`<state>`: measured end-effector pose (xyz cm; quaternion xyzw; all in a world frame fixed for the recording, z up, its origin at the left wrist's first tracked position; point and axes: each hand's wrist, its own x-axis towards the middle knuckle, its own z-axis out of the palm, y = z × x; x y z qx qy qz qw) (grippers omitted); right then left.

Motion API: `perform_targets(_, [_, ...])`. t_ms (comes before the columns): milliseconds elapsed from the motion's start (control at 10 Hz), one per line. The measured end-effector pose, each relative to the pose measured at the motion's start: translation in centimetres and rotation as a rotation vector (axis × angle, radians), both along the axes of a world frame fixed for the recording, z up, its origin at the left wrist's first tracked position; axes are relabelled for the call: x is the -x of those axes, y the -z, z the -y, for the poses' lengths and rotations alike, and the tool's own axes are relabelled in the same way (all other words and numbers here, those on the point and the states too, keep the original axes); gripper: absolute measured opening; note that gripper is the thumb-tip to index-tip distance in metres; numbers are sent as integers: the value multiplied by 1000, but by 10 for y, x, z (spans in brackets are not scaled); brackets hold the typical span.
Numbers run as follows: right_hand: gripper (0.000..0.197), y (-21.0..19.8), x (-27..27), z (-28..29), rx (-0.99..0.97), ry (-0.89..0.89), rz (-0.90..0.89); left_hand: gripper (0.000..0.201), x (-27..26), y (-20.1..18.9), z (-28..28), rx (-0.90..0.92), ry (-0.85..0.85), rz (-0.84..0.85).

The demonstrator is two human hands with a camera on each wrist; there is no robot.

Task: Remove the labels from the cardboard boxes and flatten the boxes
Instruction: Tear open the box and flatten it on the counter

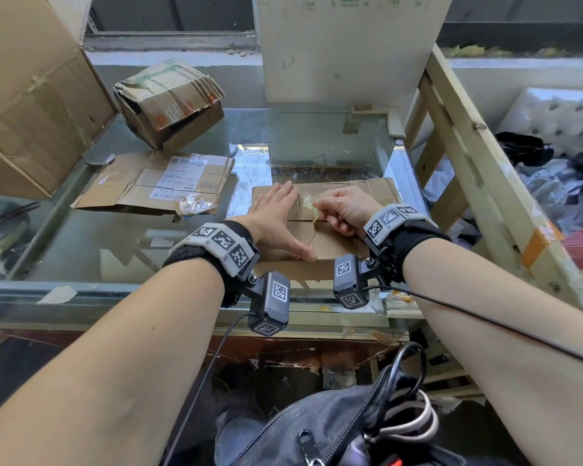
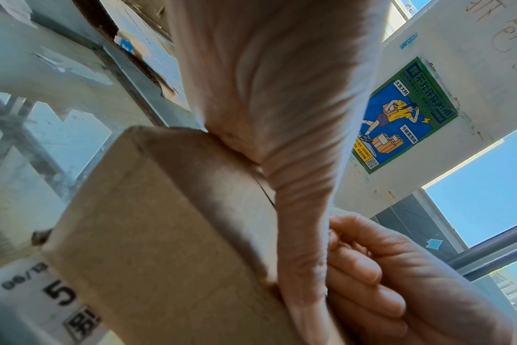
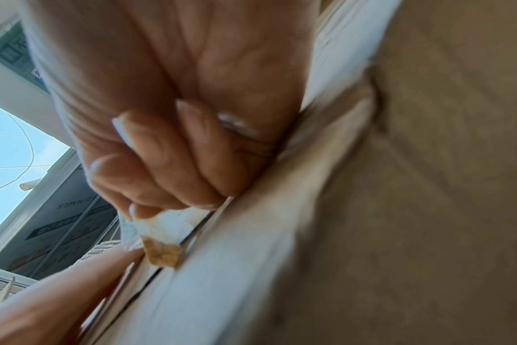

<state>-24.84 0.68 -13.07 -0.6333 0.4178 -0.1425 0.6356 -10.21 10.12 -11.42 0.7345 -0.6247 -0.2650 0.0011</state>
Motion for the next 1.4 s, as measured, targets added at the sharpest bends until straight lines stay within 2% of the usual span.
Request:
perform_targets(600, [32, 0, 2, -3, -53, 54, 90, 132, -1, 2, 0, -4, 0, -16])
perform_targets(1400, [35, 0, 1, -3, -50, 74, 102, 136, 0, 1, 2, -21, 9, 10])
